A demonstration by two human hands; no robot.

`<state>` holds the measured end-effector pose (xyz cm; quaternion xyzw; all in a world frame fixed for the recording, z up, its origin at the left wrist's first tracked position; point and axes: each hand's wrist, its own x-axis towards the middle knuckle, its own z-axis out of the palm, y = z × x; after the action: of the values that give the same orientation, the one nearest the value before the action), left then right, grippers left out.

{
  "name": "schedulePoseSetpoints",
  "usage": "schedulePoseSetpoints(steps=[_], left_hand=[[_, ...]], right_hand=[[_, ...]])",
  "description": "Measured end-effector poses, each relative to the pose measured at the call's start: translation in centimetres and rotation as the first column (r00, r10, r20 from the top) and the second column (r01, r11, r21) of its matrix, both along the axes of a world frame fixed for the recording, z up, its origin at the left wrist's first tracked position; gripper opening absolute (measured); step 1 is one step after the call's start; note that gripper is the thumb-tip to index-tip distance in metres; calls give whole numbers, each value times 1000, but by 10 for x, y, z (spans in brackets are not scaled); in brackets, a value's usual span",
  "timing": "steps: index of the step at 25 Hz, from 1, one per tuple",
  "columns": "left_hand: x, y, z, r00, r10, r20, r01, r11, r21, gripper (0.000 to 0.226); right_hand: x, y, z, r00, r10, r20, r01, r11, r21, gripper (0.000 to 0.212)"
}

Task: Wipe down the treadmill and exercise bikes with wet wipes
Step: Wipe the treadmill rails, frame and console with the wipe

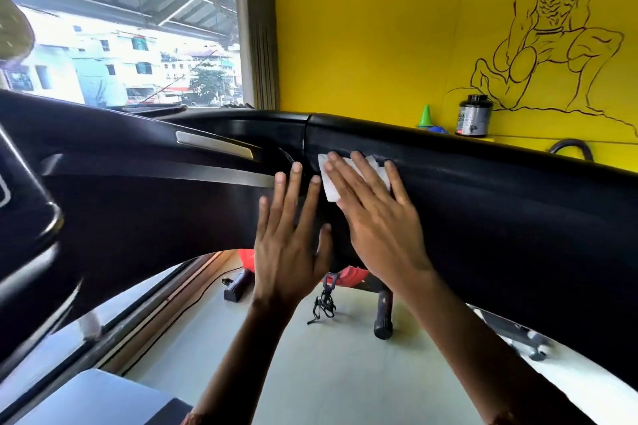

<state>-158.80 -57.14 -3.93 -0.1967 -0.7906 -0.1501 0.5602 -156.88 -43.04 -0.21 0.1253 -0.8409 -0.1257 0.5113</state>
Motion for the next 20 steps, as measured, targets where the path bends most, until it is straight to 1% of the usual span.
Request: schedulePoseSetpoints(steps=[1,4,5,6,8,9,10,12,13,14,15,16,17,19,20], left_hand=[[-2,3,-1,1000,-14,8,14,1000,13,61],[-4,9,-9,998,-52,34,51,998,30,61],[-4,12,-13,997,-65,39,64,997,35,61],[-3,17,-17,996,-79,40,77,996,36,61],[-2,26,-22,992,-119,34,118,993,26,61],[-2,32,-24,987,-155,38,154,988,20,61],[-3,37,-26,979,-196,49,195,981,16,62],[-5,43,-32,965,-253,71,252,967,24,65],[-7,46,-35,962,-261,80,260,965,34,66],[-8,50,-38,962,-261,84,258,965,42,67],[-8,55,-40,962,-260,83,257,965,42,68],[-7,61,-43,961,-267,78,265,964,31,68],[-6,67,-44,956,-285,69,285,958,11,68],[-3,80,-49,941,-334,53,337,940,-49,65],[-2,84,-51,937,-347,42,349,934,-81,63]], right_hand=[[-2,0,-1,1000,0,7,1,1000,-8,53],[12,28,-38,998,21,59,-28,993,114,53],[20,42,-47,998,12,58,-19,994,112,52],[26,53,-49,999,-15,31,13,998,57,50],[29,57,-41,995,-84,-58,73,982,-174,49],[28,52,-37,993,-87,-76,65,964,-258,50],[26,49,-38,996,-53,-70,34,967,-252,50],[28,59,-54,999,21,-39,-24,996,-87,51],[31,72,-62,999,-7,-32,6,999,-51,51],[36,85,-69,996,-77,-50,72,992,-99,53],[40,95,-74,985,-155,-77,135,967,-217,54],[44,98,-79,973,-211,-94,169,927,-334,55],[46,98,-85,970,-225,-91,175,908,-381,55],[51,98,-104,984,-169,-52,145,940,-308,51],[55,102,-112,985,-166,-44,146,942,-301,48]])
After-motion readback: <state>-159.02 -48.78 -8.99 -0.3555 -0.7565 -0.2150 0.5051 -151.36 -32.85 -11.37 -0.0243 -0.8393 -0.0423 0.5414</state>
